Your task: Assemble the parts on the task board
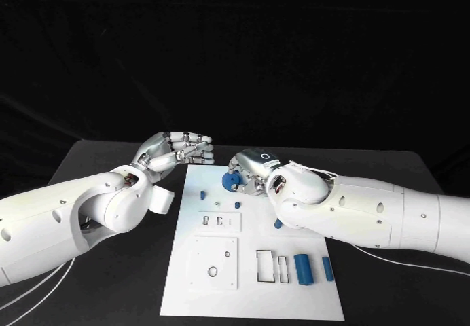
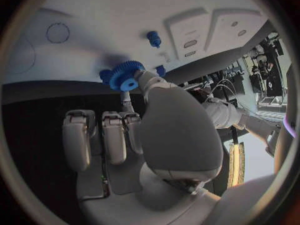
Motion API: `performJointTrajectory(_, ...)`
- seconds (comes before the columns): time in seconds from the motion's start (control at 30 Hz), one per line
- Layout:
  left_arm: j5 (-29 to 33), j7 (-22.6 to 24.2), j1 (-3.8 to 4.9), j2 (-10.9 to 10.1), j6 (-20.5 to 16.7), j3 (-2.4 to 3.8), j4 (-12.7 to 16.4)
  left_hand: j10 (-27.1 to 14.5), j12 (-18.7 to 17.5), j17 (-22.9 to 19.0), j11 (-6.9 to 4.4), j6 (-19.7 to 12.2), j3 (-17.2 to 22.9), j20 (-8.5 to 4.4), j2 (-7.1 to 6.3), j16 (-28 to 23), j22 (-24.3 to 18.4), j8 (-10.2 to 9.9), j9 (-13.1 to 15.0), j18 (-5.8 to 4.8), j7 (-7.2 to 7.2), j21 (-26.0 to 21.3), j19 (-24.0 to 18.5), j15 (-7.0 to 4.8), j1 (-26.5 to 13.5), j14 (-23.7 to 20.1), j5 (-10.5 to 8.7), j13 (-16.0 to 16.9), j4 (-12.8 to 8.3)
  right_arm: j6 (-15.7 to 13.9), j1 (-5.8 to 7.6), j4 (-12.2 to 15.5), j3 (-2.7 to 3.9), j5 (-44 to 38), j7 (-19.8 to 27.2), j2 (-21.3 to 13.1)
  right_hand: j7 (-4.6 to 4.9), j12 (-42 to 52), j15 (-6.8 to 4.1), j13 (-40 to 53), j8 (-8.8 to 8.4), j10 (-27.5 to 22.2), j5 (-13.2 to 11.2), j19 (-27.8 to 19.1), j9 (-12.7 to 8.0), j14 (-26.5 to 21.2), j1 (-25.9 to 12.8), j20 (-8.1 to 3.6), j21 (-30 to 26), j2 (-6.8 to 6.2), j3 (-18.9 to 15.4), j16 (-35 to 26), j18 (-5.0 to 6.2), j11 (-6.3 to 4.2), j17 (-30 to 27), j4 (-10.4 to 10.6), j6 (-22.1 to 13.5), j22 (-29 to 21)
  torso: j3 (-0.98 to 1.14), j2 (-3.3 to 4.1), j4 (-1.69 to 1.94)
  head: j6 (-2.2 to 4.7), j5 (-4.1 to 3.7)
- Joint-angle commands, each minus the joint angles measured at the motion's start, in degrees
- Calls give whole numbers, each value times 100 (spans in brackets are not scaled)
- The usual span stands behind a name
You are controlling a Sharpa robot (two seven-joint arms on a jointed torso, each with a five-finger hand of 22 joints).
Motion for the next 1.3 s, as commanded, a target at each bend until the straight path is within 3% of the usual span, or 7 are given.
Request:
performJointTrajectory(0.03, 10, 28, 5, 6, 91, 4, 19, -2, -36, 5, 21, -38, 23, 32, 3, -38, -5, -34, -8, 68, 140, -35, -11, 27, -59, -4, 5, 3, 2, 190, -12, -28, -3, 18, -45, 10, -135, 17, -43, 1344, 17, 490, 15, 286, 48, 556, -43, -28, 9, 43, 24, 25, -65, -42, 1261, -1, 217, 1114, 8, -6, 2, -19, 12)
performJointTrajectory(0.47, 10, 26, 5, 7, 94, 4, 18, -2, -36, 5, 21, -38, 23, 32, 3, -38, -5, -34, -8, 68, 140, -35, -11, 27, -59, -4, 5, 3, 2, 166, -28, -120, -8, 77, -33, 30, -121, -1, -37, 1328, -18, 478, 10, 277, 42, 554, -119, -29, -4, -5, 41, 23, -61, -32, 1250, 6, 178, 1104, 12, -4, -16, -6, 27)
performJointTrajectory(0.73, 10, 22, 5, 7, 94, 4, 15, -2, -36, 5, 21, -38, 23, 32, 3, -38, -5, -34, -8, 68, 140, -35, -11, 27, -59, -4, 5, 3, 2, 89, -31, -168, -8, 176, 50, 72, 39, -97, 87, 1239, -319, 411, -4, 258, -40, 548, -465, 68, -36, -193, -168, 17, -55, 112, 1224, 66, -246, 1087, 9, -4, -2, -5, 23)
performJointTrajectory(0.87, 10, 20, 5, 4, 95, 4, 14, -2, -36, 5, 21, -38, 23, 32, 3, -38, -5, -34, -8, 68, 140, -35, -11, 27, -59, -4, 5, 3, 2, 69, -32, -173, -9, 218, 78, 69, 72, -103, 119, 1234, -407, 405, 0, 256, -52, 547, -594, 105, -43, -160, -389, 16, -53, 146, 1218, 79, -354, 1087, 4, -3, -5, -6, 27)
performJointTrajectory(1.3, 10, 15, 5, -2, 102, 4, 14, -2, -36, 5, 21, -38, 23, 32, 3, -38, -5, -34, -8, 68, 140, -35, -11, 27, -59, -4, 5, 3, 2, 135, -34, -142, -9, 335, 155, 31, 55, -86, 120, 1252, -407, 416, 9, 265, -16, 550, -778, 121, -38, 0, -657, 19, -55, 138, 1234, 96, -258, 1101, 9, -4, -8, -5, 30)
